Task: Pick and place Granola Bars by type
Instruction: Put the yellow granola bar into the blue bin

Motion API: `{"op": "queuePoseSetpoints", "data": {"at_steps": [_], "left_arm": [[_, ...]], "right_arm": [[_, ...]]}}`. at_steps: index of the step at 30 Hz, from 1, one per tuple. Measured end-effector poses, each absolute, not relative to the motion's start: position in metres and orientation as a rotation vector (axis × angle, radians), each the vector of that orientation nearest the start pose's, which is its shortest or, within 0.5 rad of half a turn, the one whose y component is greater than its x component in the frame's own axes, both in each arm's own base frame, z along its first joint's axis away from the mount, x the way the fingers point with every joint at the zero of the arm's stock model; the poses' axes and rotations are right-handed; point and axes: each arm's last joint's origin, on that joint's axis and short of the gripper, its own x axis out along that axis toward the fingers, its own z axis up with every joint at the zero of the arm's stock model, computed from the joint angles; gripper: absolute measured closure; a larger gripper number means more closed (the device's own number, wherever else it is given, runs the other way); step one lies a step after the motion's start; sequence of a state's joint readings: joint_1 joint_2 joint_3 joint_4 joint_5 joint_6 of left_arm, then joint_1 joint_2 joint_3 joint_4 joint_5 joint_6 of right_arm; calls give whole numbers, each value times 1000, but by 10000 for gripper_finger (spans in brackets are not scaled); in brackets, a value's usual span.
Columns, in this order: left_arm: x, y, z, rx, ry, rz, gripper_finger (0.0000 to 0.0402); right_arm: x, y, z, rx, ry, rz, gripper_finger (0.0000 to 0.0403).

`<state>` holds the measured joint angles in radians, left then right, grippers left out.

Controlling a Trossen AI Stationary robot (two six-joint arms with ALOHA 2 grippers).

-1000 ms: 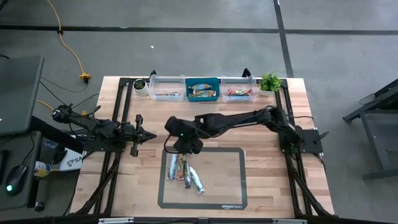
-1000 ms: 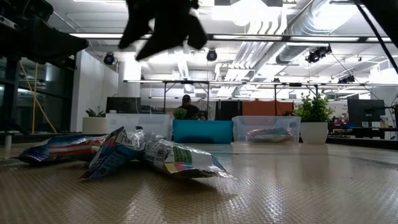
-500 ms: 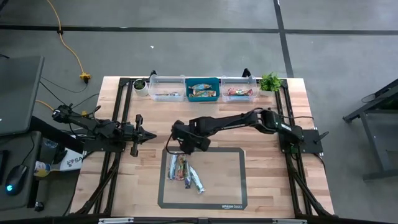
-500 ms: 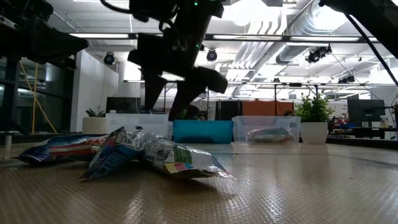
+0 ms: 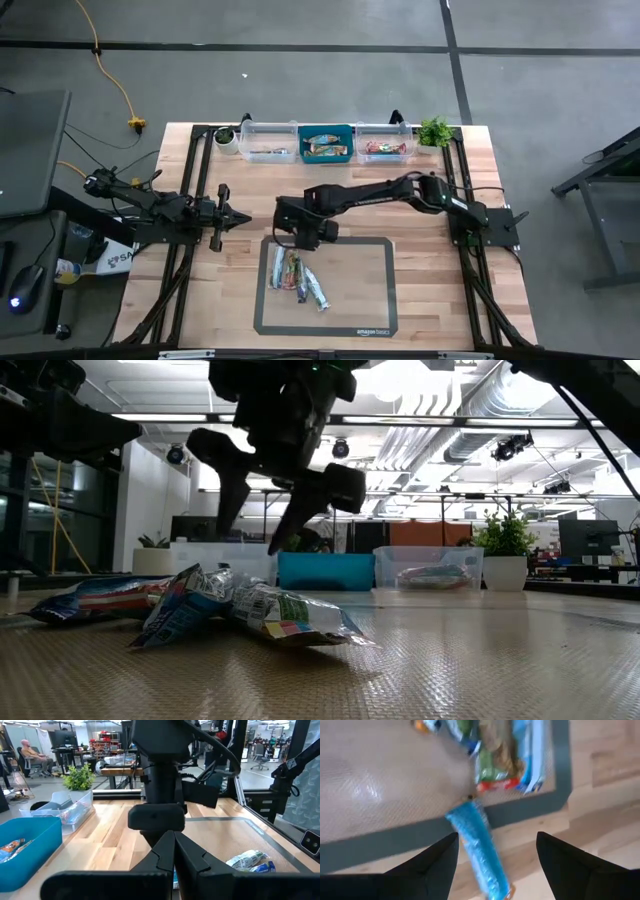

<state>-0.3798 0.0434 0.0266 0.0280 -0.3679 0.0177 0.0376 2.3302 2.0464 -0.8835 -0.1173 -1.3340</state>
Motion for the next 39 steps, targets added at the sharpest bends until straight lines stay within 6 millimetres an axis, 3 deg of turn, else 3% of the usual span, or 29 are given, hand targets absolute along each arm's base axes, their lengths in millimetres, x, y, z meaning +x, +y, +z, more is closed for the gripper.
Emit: {"op": "queuePoseSetpoints", "data": {"at_steps": [14, 21, 29, 39], "left_arm": [[94, -26, 172, 14, -11, -12, 400], [94, -26, 172, 14, -11, -12, 400], [94, -26, 172, 14, -10, -12, 400], [94, -26, 172, 13, -12, -12, 400]], "right_arm": [[501, -8, 171, -1109, 870, 875, 151], [501, -20, 170, -1079, 862, 883, 151], [500, -23, 167, -1022, 853, 908, 151], [506, -23, 146, -994, 867, 904, 151]]}}
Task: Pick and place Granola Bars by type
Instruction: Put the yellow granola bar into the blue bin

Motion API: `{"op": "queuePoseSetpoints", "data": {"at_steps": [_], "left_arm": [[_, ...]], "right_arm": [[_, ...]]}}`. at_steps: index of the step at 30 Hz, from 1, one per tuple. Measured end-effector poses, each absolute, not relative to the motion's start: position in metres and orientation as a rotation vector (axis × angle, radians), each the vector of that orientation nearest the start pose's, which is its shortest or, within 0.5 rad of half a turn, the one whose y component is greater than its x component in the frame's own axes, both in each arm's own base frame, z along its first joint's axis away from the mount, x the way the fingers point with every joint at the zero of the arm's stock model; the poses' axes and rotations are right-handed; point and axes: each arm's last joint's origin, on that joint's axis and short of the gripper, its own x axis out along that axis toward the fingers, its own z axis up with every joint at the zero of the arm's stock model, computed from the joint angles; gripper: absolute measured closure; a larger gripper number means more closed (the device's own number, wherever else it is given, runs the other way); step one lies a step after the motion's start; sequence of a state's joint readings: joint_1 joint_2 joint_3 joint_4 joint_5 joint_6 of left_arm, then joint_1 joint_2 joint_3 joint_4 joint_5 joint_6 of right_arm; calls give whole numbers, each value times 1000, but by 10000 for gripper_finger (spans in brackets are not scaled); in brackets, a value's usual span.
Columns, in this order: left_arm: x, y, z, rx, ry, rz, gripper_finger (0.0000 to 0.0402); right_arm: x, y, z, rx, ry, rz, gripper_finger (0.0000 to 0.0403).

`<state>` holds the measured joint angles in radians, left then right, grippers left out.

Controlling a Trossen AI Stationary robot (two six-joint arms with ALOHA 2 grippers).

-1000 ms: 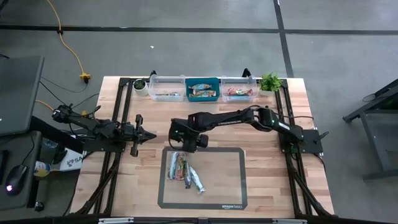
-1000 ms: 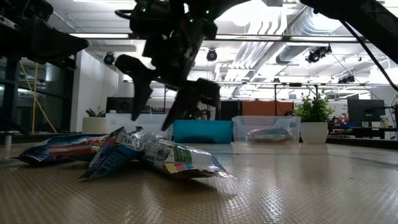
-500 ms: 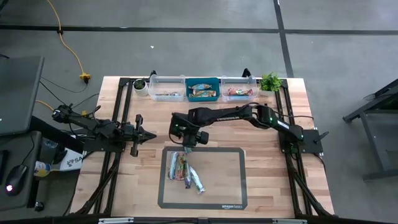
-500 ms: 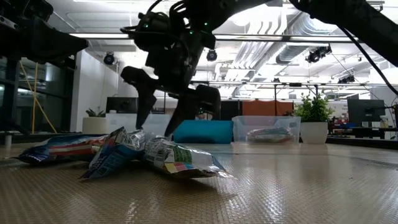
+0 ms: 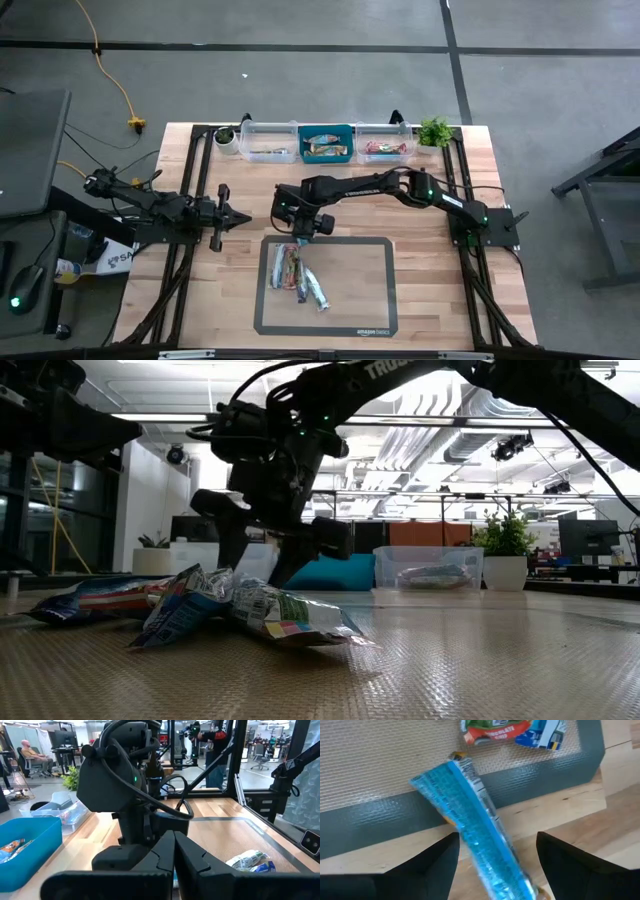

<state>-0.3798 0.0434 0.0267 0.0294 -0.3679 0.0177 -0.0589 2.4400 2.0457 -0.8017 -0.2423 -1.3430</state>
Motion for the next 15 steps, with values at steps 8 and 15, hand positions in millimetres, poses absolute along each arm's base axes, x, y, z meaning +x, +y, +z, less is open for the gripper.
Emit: {"op": "queuePoseSetpoints", "data": {"at_steps": [8, 15], "left_arm": [[94, -26, 172, 14, -11, -12, 400], [94, -26, 172, 14, -11, -12, 400]], "right_arm": [[506, -23, 146, -968, 886, 876, 171], [505, -24, 146, -968, 912, 858, 250]]}}
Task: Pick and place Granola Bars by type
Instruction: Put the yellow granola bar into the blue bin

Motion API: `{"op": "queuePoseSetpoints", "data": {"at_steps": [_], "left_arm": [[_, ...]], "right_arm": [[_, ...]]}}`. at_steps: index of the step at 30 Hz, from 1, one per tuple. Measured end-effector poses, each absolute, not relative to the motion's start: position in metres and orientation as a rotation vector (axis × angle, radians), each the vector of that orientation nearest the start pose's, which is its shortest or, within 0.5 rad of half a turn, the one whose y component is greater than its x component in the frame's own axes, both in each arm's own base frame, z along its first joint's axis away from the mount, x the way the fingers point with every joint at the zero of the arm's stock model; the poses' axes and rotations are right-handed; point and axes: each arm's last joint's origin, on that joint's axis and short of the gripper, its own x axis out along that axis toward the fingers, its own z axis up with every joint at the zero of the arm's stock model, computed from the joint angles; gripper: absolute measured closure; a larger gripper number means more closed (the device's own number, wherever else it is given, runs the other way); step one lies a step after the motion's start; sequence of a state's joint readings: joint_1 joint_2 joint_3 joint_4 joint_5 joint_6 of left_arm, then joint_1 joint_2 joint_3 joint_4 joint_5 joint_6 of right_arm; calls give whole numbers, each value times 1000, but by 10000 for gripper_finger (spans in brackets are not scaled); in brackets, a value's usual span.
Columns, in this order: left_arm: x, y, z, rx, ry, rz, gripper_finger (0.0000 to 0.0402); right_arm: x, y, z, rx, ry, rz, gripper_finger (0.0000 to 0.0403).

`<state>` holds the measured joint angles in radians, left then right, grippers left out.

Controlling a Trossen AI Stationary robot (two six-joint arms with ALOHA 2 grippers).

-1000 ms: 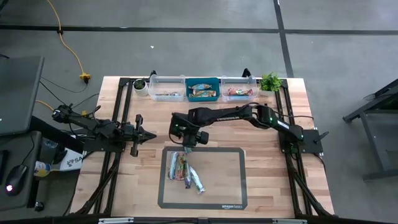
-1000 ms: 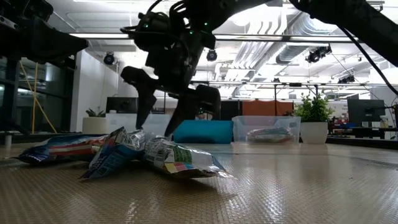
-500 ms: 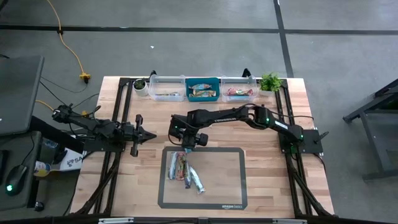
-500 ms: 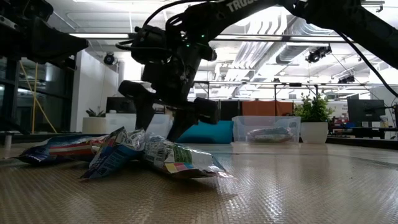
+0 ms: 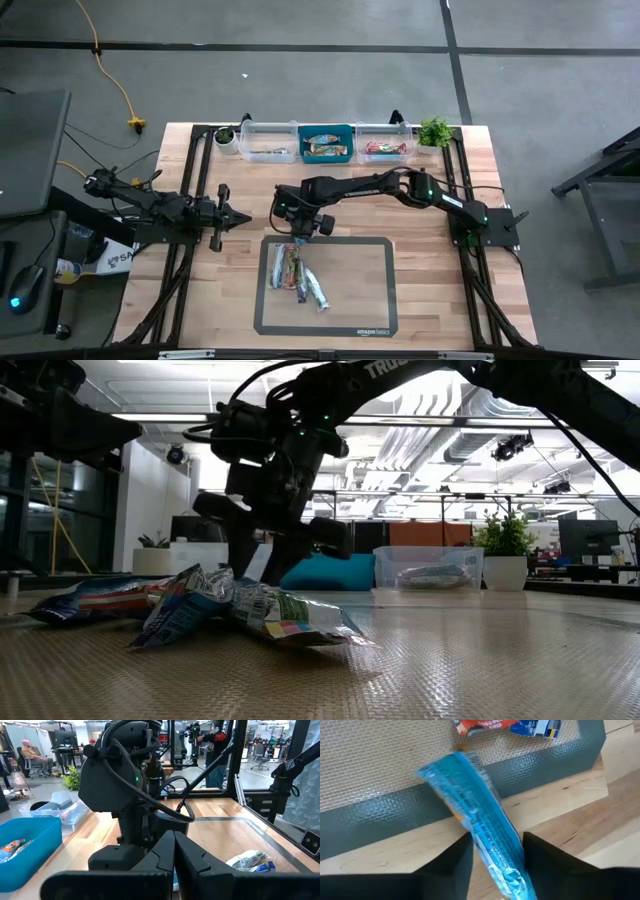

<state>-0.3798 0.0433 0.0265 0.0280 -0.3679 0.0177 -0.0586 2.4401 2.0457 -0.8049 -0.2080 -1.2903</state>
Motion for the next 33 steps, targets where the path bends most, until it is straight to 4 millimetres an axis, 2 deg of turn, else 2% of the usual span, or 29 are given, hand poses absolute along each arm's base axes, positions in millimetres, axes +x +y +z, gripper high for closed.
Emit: {"op": "queuePoseSetpoints", "data": {"at_steps": [5, 11, 23, 33], "left_arm": [[94, -26, 172, 13, -11, -12, 400], [94, -26, 172, 14, -11, -12, 400], [94, -26, 172, 14, -11, -12, 400], [94, -26, 172, 14, -10, -12, 400]], "right_arm": [[505, -23, 145, -951, 940, 826, 289], [505, -21, 145, -959, 970, 792, 309], [509, -6, 147, -913, 1009, 673, 314], [511, 1, 164, -776, 998, 528, 314]]}}
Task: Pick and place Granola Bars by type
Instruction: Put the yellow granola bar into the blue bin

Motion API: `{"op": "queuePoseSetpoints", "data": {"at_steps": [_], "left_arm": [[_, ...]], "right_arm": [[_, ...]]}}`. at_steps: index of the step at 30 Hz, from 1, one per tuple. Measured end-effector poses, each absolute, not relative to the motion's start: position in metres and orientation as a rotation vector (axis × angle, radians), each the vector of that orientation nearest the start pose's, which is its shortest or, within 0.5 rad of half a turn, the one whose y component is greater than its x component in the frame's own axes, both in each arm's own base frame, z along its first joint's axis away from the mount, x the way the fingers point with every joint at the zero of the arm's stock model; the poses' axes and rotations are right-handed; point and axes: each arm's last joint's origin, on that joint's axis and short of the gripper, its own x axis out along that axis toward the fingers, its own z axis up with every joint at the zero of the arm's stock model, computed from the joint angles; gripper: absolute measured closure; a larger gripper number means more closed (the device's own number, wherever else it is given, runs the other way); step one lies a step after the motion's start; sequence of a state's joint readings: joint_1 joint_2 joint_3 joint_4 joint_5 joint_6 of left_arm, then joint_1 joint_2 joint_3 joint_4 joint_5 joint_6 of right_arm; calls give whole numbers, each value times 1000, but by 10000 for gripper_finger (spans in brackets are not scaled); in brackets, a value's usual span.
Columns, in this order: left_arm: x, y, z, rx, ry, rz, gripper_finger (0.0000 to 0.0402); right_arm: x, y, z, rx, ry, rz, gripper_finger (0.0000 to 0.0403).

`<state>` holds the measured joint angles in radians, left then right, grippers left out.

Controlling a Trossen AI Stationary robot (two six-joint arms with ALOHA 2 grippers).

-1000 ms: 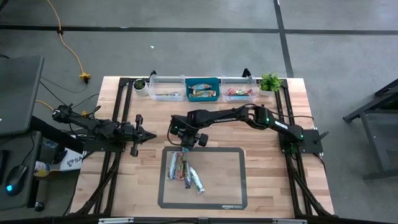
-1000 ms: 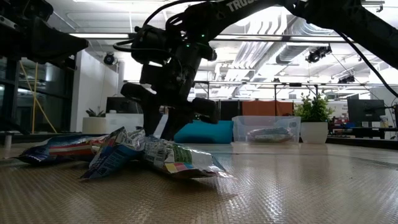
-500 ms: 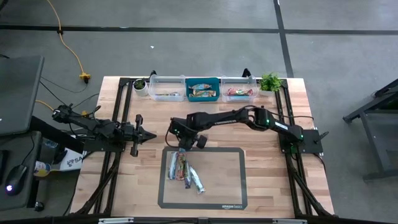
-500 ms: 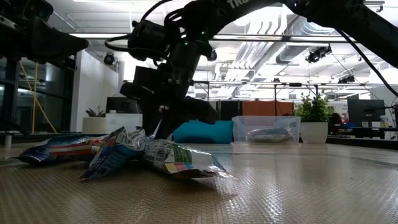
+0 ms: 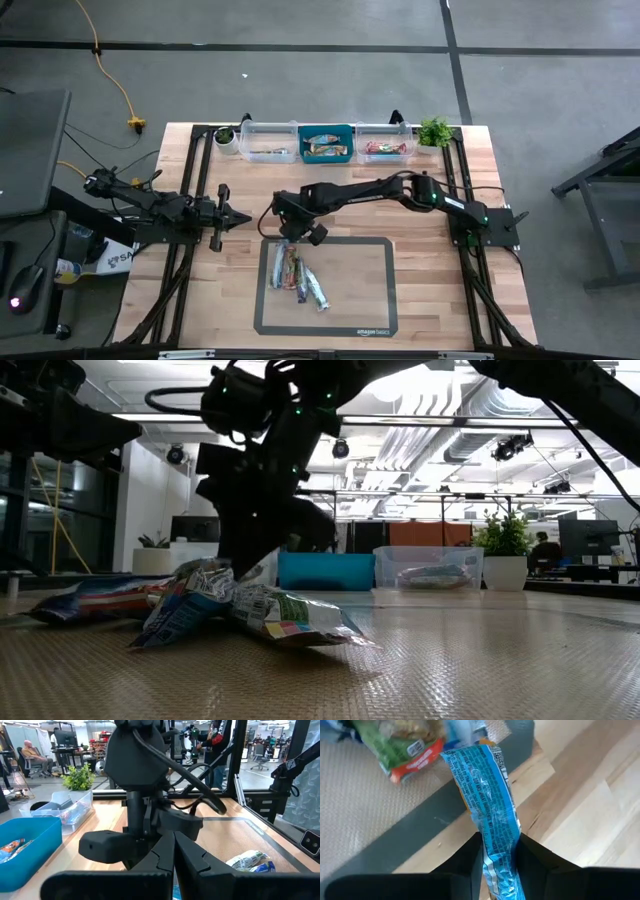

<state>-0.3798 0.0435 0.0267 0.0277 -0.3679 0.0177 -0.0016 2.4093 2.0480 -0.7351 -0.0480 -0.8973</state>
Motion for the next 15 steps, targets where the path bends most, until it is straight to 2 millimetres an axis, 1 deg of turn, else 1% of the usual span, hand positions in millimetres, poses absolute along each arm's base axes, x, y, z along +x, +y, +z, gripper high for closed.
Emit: {"op": "queuePoseSetpoints", "data": {"at_steps": [5, 15], "left_arm": [[94, -26, 172, 13, -11, -12, 400], [94, -26, 172, 13, -11, -12, 400]], "right_arm": [[508, 7, 173, -692, 1009, 478, 316], [500, 33, 204, -554, 982, 418, 339]]}}
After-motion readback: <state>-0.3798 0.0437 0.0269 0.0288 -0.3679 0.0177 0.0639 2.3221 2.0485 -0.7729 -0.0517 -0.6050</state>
